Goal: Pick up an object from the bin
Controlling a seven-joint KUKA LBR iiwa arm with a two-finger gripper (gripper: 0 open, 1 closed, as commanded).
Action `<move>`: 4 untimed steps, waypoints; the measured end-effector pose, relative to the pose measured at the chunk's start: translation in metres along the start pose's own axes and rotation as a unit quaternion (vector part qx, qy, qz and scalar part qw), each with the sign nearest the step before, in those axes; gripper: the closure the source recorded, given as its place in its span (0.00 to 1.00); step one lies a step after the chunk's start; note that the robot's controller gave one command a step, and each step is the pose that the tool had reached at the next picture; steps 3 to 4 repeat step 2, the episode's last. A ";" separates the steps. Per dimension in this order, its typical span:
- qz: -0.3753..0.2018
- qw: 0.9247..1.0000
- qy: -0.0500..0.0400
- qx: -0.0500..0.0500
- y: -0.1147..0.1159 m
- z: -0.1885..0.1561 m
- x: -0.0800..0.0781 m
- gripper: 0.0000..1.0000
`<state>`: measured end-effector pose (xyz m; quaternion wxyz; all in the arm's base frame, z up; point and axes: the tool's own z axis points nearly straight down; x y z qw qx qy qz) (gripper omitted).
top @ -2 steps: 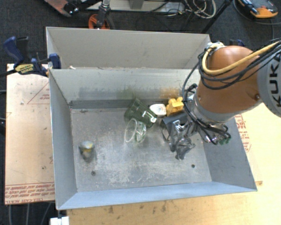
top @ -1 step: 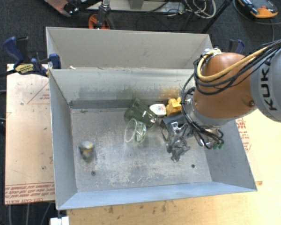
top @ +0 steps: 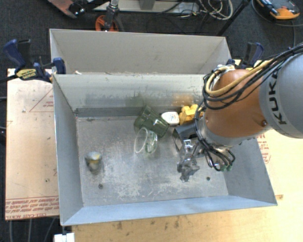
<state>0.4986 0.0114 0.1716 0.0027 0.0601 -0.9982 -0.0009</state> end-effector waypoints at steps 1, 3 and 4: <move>-0.037 0.999 -0.003 0.001 -0.003 -0.001 0.002 1.00; 0.014 1.000 0.000 0.000 -0.003 -0.045 0.000 1.00; 0.014 1.000 0.000 0.000 -0.003 -0.045 0.000 1.00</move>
Offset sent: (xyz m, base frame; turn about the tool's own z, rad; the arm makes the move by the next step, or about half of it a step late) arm 0.0065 -0.0033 0.1203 0.0199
